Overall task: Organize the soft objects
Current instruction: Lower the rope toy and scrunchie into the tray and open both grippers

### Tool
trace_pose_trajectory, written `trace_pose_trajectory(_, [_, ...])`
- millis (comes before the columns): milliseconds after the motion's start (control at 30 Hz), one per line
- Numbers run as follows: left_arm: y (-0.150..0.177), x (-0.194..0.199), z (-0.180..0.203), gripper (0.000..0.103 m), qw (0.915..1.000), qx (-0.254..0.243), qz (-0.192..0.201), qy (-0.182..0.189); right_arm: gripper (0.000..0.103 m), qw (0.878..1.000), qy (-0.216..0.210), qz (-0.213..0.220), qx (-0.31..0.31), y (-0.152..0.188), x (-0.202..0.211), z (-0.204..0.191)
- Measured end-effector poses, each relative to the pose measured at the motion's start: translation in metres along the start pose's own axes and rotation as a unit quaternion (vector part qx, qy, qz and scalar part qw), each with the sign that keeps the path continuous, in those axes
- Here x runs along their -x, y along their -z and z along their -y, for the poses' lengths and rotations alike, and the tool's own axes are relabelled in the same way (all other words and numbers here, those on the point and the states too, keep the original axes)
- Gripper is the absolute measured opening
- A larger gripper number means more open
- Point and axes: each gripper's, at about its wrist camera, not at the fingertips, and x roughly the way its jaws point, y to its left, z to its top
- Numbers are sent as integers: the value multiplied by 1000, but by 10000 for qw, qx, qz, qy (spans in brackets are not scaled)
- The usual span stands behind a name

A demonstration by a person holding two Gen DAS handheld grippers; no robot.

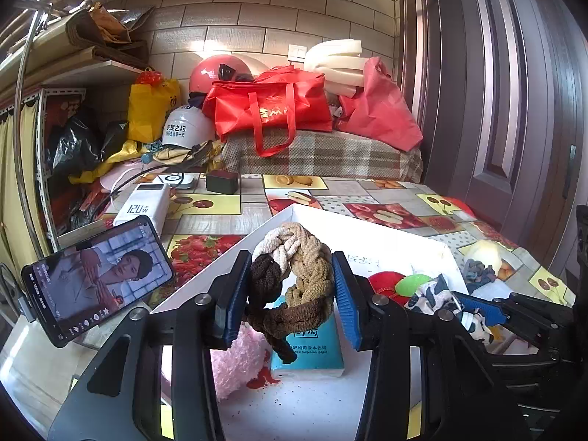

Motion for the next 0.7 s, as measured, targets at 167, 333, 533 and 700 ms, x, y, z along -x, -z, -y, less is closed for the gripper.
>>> trace_pose_trajectory(167, [1, 7, 10, 96, 9994, -230, 196, -170, 84, 9998, 136, 23, -166, 2, 4, 5])
trace_pose_trajectory(333, [2, 11, 13, 103, 9988, -312, 324, -196, 88, 9994, 212, 233, -107, 2, 12, 2])
trace_pose_trajectory(533, [1, 11, 7, 103, 9990, -168, 346, -241, 103, 9989, 274, 379, -36, 1, 16, 0])
trace_pose_trajectory(700, [1, 11, 6, 103, 9990, -169, 345, -235, 103, 9989, 277, 380, -36, 1, 16, 0])
